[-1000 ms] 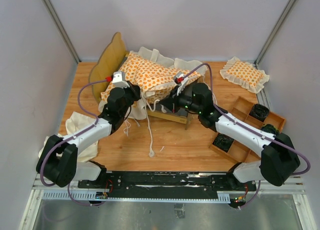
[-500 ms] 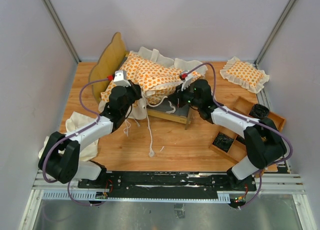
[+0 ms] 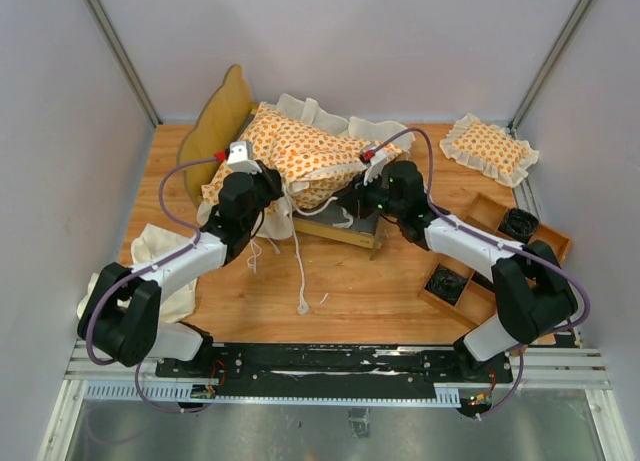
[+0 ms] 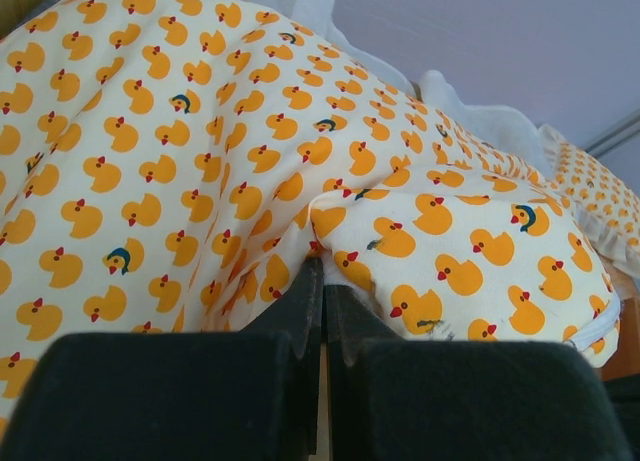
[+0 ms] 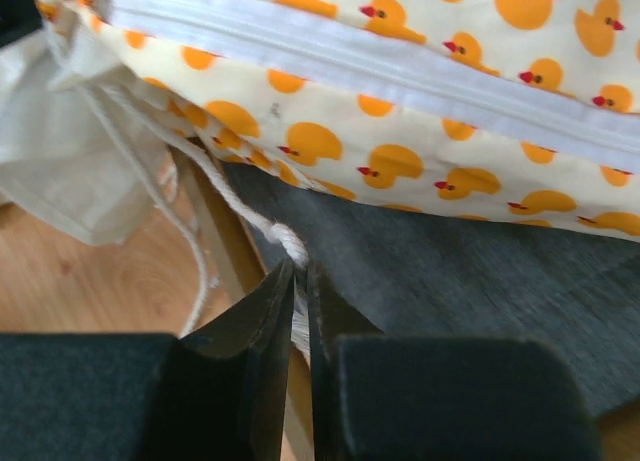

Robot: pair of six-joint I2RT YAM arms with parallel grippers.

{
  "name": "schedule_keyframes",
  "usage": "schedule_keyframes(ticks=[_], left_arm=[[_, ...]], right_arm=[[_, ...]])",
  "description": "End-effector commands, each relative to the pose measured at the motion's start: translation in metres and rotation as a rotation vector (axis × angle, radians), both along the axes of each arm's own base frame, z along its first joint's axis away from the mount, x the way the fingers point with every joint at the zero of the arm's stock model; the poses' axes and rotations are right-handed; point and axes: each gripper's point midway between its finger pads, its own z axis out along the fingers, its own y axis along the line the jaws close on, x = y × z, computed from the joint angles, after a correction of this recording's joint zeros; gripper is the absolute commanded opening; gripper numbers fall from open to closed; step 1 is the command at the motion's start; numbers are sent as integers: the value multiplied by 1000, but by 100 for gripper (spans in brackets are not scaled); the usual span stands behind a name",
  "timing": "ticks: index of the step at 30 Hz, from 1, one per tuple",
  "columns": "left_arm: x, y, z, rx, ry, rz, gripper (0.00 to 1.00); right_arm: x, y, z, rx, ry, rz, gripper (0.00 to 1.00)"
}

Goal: Set up the pet bed
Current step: Cross the ropes on the bed frame.

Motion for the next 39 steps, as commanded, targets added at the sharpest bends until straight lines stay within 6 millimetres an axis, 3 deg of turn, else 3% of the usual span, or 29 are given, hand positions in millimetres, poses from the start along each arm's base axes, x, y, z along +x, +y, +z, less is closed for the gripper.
schedule_keyframes(ticks=[1,11,15,24,26,28,32,37,39], left_arm=[[12,6,11,-1,-29,36,0],[16,5,17,-7,-42,35,0],[17,4,18,-10,-42,34,0],[18,4,20,-11,-46,34,0],[18,5,18,-7,-44,35,0],[17,5,18,-7,-43,32,0],[17,4,17,-8,-41,31,0],[16,3,25,-24,-56,22,0],[16,2,30,-30,-65,14,0]], right_arm=[[18,-25,-26,-250,-39,-42,12],[5,-30,-43,-424,-68,75,36],[3,-27,-53,-455,-62,99,37],[22,-15,-78,-514,-25,52,39],[25,-15,-82,-546,-29,32,37],[27,-17,-83,-569,-36,18,27],[28,-19,-68,-591,-88,-6,1],[16,-8,-3,-484,-323,18,0],[7,-6,13,-483,-449,52,0]])
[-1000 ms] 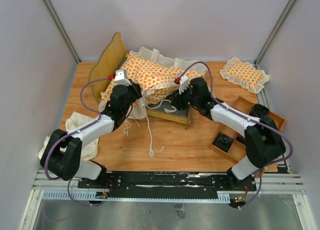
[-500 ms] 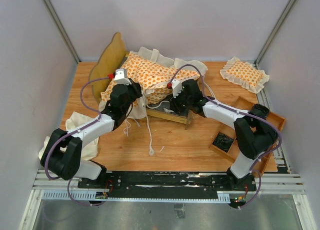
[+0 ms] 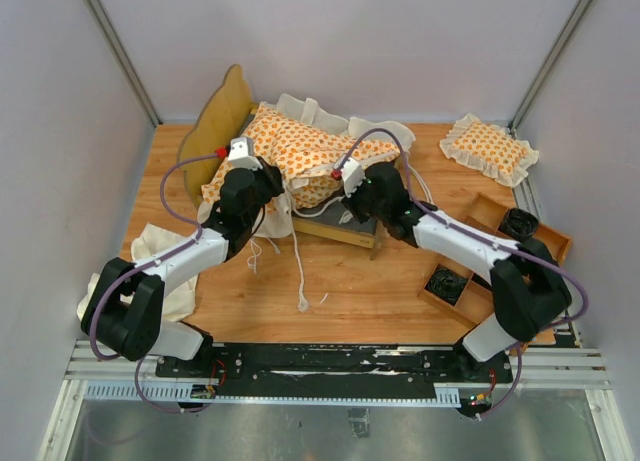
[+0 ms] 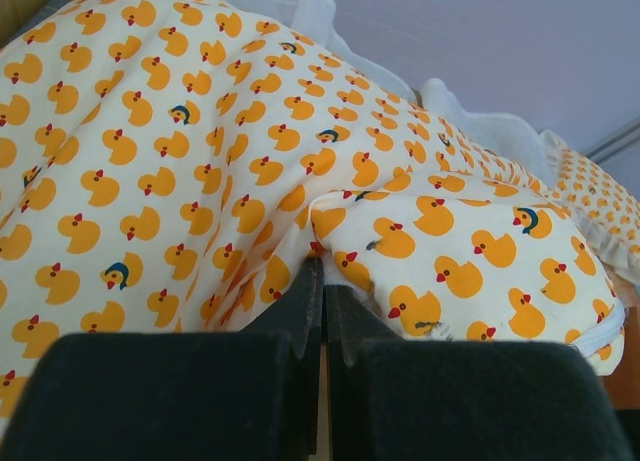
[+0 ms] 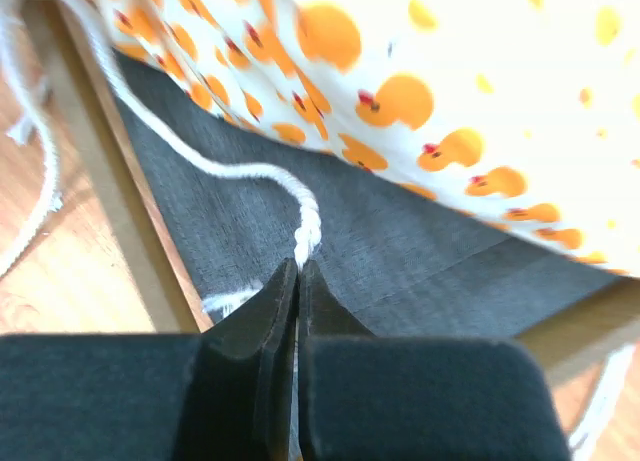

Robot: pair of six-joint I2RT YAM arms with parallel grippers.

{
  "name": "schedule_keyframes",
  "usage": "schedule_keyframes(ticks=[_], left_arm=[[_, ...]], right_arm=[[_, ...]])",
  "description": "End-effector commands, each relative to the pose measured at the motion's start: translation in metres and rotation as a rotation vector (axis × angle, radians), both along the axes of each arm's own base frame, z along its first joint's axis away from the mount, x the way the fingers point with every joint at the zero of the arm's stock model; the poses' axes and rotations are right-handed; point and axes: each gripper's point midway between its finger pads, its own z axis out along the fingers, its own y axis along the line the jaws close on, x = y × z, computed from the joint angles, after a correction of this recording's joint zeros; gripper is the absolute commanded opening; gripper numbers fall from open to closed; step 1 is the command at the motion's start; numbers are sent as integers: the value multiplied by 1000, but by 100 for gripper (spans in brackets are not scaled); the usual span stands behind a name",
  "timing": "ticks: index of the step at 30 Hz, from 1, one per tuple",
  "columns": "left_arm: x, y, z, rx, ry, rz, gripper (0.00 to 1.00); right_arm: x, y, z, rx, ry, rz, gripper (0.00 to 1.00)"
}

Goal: Set up the pet bed
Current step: Cross the ropes on the bed frame.

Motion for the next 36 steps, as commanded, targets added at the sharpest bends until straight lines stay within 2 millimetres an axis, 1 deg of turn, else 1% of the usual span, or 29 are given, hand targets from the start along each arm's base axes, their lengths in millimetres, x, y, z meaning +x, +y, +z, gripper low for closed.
schedule_keyframes(ticks=[1,4,8,11,13,17,24,27,31,34,36], left_arm=[[6,2,32,-34,-72,5,0],[5,2,34,-39,-75,4,0],[4,0,33,-50,-70,-7,0],[3,-2,33,-58,-69,-16,0],[2,-2,33,-58,-69,-17,0],[0,-1,34,-54,-73,-16,0],[-1,0,34,-52,-75,-15,0],[-1,1,34,-49,-74,-14,0],[-1,0,35,-51,-76,-17,0],[-2,1,34,-51,-75,-14,0],[-2,1,32,-49,-71,-12,0]], right_arm=[[-11,13,68,43,-318,134,0],[-15,10,73,30,-394,173,0],[-25,16,72,25,-446,265,0],[-32,20,65,-9,-509,337,0],[-32,21,61,-33,-547,355,0],[-33,23,49,-84,-571,387,0],[-46,36,36,-153,-636,447,0],[-45,39,40,-162,-678,441,0],[-28,35,53,-202,-718,378,0],[-26,36,65,-186,-746,363,0],[-25,36,67,-183,-756,354,0]])
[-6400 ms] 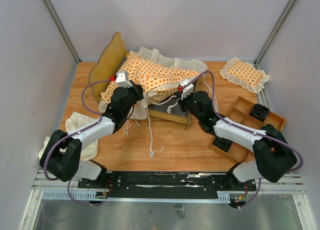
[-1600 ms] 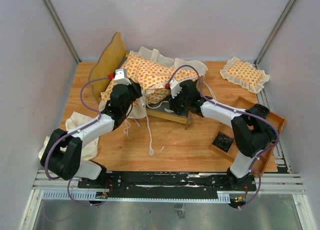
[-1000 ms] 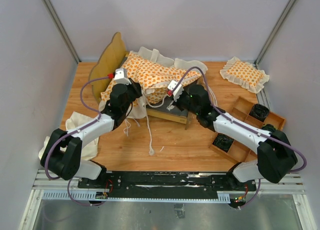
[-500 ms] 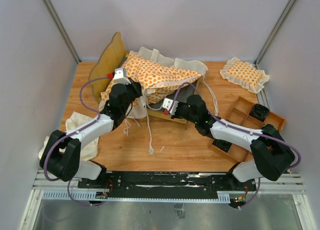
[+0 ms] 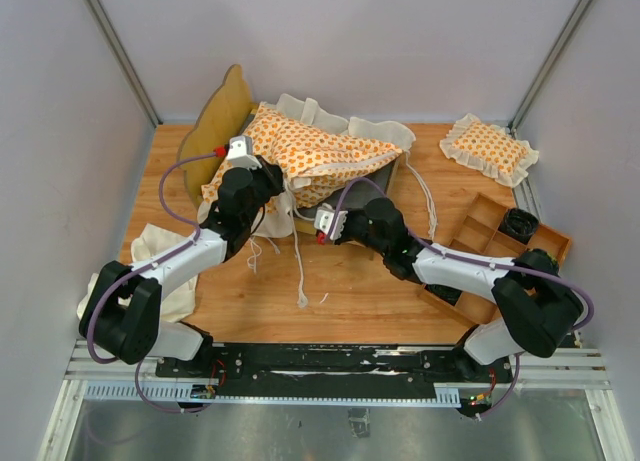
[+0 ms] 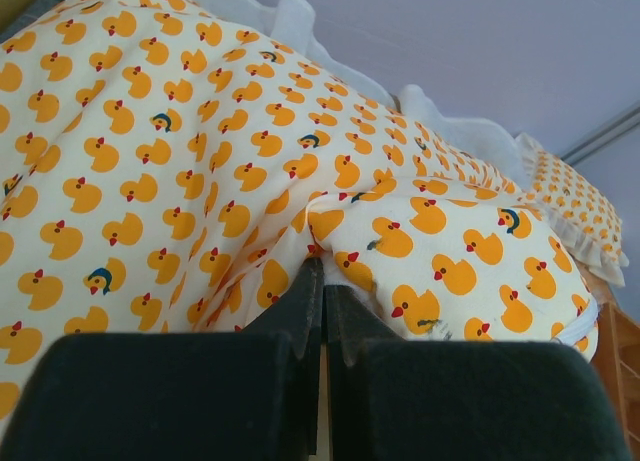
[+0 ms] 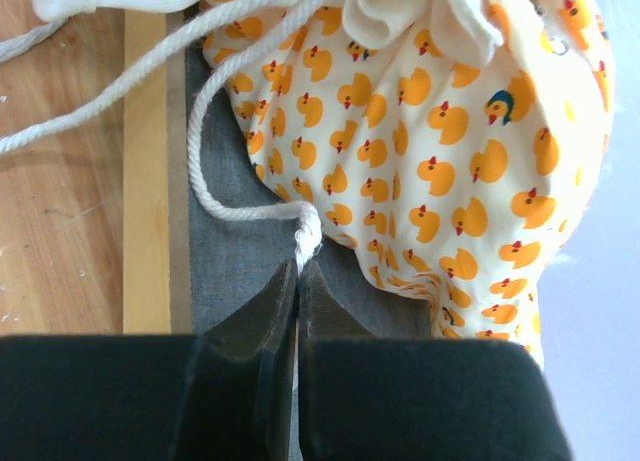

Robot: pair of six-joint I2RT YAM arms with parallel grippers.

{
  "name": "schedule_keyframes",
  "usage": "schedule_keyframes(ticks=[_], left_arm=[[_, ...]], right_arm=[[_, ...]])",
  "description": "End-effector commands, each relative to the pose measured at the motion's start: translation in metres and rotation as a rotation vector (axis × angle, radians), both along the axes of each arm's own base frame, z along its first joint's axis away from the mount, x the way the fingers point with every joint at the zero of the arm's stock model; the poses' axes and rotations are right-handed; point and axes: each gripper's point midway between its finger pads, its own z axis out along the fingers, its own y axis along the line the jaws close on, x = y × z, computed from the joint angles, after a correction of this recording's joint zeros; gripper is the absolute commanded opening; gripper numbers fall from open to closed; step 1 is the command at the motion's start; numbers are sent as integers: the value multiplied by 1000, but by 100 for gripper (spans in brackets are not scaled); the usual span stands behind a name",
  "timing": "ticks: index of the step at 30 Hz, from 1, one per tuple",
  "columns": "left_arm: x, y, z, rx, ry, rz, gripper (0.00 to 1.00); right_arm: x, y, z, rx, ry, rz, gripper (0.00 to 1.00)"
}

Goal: Set up the pet bed
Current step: Cross the ropes on the bed frame.

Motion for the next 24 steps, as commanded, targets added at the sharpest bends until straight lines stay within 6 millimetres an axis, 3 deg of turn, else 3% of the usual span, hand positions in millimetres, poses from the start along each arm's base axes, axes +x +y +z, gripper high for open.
schedule_keyframes(ticks=[1,9,18,24], left_arm=[[2,7,22,-20,-55,20,0],[5,8,18,-23,-45,27,0],[5,9,17,-27,-44,29,0],[5,8,16,-28,-40,25,0]], right_arm=[[12,6,34,53,-110,-25,0],[11,2,52,90,-168,-33,0],[-4,2,24,58,-120,-11,0],[-13,4,19,80,-72,6,0]])
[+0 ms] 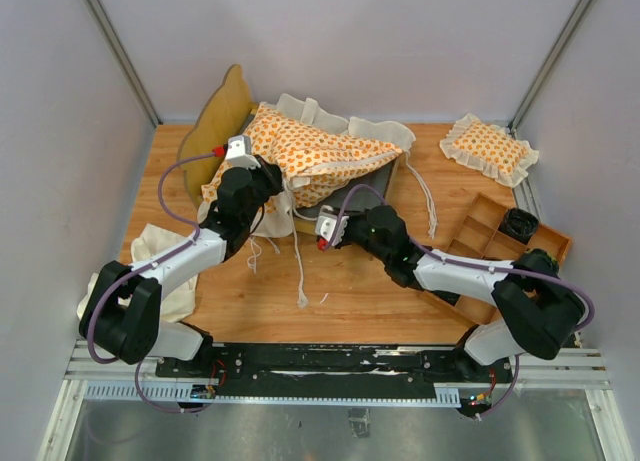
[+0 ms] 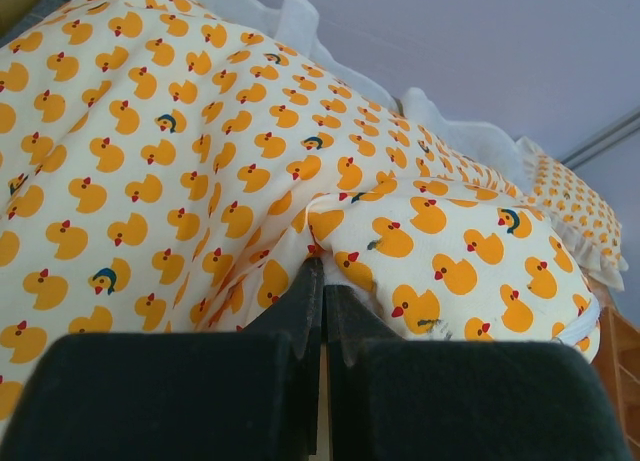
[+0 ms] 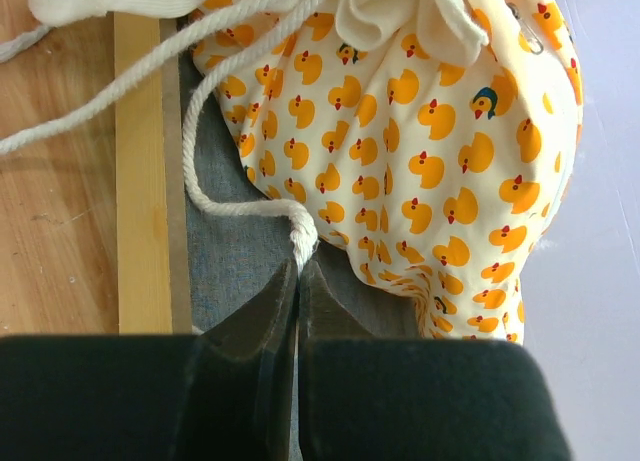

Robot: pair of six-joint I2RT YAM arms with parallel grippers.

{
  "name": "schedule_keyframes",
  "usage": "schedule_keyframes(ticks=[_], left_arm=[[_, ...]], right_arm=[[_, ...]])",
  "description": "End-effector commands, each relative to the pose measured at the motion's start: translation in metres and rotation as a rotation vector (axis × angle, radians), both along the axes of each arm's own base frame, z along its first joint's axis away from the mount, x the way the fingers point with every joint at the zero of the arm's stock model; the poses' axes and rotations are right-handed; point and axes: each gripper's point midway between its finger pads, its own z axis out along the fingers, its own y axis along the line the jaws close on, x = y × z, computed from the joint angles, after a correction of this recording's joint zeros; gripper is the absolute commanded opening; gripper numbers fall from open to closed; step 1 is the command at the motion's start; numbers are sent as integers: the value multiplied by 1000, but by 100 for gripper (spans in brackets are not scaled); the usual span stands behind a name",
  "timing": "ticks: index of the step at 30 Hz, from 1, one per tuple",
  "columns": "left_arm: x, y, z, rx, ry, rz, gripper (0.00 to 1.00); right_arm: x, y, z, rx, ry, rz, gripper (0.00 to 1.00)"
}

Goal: Set up the pet bed
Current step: Cross the ropes on the bed frame.

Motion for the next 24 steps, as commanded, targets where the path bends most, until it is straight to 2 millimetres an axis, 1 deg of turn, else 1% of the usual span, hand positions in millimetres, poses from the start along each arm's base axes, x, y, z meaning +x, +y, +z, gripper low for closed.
schedule_keyframes(ticks=[1,5,10,12,15,20,24], left_arm=[[4,5,16,-21,-42,19,0],[4,6,17,-21,-43,21,0],[3,6,15,-23,-40,20,0],[3,6,15,-23,-40,20,0],[2,7,14,-22,-39,20,0],[2,7,14,-20,-40,23,0],[2,9,14,-15,-41,27,0]], right_arm=[[-10,6,14,65,8,25,0],[-14,8,12,88,73,29,0],[-20,11,-8,97,151,34,0],[-22,14,-13,107,175,38,0],[-21,17,-17,123,201,26,0],[-11,18,-26,124,222,-21,0],[-14,22,-31,146,264,-12,0]])
